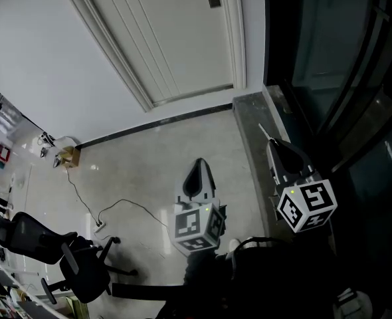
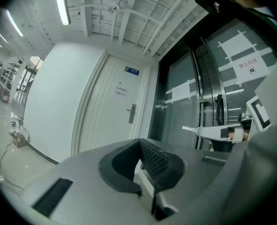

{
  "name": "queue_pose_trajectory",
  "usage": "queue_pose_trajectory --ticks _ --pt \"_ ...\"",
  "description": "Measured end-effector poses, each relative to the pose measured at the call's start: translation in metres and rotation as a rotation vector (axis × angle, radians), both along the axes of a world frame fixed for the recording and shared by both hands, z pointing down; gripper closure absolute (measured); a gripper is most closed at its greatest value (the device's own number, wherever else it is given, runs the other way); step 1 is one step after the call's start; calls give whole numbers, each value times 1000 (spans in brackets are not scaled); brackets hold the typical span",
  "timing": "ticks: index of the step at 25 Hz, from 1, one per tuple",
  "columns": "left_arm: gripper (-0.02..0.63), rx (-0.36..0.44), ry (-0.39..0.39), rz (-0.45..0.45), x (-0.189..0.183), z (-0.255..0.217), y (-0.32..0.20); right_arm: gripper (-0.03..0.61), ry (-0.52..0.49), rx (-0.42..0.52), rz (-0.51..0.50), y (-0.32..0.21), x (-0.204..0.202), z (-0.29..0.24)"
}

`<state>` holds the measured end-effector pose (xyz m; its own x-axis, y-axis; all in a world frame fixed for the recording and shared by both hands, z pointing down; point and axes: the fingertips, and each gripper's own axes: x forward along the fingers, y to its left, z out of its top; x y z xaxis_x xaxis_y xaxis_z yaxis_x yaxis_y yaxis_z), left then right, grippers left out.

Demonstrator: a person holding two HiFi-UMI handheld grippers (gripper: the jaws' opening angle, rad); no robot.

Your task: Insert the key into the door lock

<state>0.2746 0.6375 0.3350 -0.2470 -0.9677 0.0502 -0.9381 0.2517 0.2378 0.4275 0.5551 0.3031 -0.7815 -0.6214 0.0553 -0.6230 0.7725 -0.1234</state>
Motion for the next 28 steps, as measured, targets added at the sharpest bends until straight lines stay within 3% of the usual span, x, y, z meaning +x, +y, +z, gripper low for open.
queue_pose_trajectory --ticks 14,20,28 --pt "612 4 31 -30 -57 27 -1 566 38 10 46 -22 -37 13" --pt "612 9 54 5 -70 26 -48 566 38 20 65 -60 -62 18" --pt "612 44 23 1 -110 14 -149 566 12 54 48 -162 -105 9"
